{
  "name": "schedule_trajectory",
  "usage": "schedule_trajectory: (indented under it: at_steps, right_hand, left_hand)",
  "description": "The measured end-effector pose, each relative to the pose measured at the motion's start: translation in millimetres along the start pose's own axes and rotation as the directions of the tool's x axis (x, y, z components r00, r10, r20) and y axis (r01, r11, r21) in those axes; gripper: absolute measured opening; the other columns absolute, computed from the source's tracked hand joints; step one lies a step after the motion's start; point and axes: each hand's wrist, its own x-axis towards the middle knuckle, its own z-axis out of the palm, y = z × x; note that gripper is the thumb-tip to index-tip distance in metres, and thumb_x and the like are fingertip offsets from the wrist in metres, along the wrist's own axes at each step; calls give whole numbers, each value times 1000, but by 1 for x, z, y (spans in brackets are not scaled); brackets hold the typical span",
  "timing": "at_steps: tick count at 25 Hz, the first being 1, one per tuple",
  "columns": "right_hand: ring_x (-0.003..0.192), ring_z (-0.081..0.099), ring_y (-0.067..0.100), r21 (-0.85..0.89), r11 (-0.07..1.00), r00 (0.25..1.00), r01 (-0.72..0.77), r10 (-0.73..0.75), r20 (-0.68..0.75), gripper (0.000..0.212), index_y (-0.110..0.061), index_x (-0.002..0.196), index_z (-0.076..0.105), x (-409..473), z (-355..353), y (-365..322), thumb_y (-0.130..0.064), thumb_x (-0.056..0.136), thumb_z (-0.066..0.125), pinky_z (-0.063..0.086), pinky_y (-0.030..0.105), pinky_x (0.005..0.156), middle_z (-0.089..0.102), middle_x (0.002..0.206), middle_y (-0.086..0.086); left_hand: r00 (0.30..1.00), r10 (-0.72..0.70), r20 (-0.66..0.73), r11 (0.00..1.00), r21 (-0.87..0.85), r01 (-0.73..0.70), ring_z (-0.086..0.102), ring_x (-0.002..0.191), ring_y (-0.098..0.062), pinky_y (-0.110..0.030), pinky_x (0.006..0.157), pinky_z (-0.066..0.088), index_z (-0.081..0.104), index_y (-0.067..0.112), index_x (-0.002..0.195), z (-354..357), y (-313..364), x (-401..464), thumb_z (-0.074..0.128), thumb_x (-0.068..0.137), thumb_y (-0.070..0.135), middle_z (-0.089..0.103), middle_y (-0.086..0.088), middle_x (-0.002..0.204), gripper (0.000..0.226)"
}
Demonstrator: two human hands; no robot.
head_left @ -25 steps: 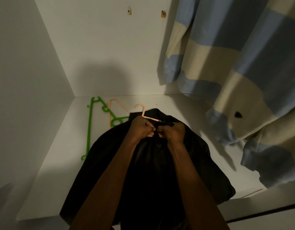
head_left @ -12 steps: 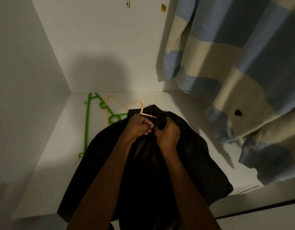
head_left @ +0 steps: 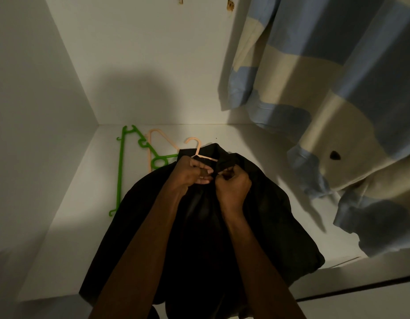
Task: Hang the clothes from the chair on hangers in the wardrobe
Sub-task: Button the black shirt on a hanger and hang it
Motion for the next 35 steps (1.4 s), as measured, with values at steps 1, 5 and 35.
schedule_trajectory:
  at_steps: [1,5,35]
  right_hand:
    - [67,67,15,37,999,1000,-3,2,12,16,-9,75,70,2,0,3,6,73,67,60,37,68,69,71,-2]
    - [71,74,23,221,968,987,-123,97,126,14,-8,77,73,8,-2,13,5,77,78,64,47,74,75,74,5]
    - [62,74,28,265,917,954,-299,291,70,20,-15,64,75,9,2,-2,-18,48,85,62,54,58,74,64,3]
  left_hand:
    - [1000,1,0,1000,-11,-1,73,63,-16,-24,60,60,72,-11,97,0,-1,0,73,87,-4,73,-14,73,13]
    - [999,17,-36,999,-33,-18,74,65,-19,-26,63,62,71,-10,99,-1,-3,2,75,86,-3,73,-17,77,16]
    - [974,174,-142,976,154,-152,70,61,-15,-25,62,62,71,-8,99,20,-11,-2,64,92,-7,71,-16,77,9]
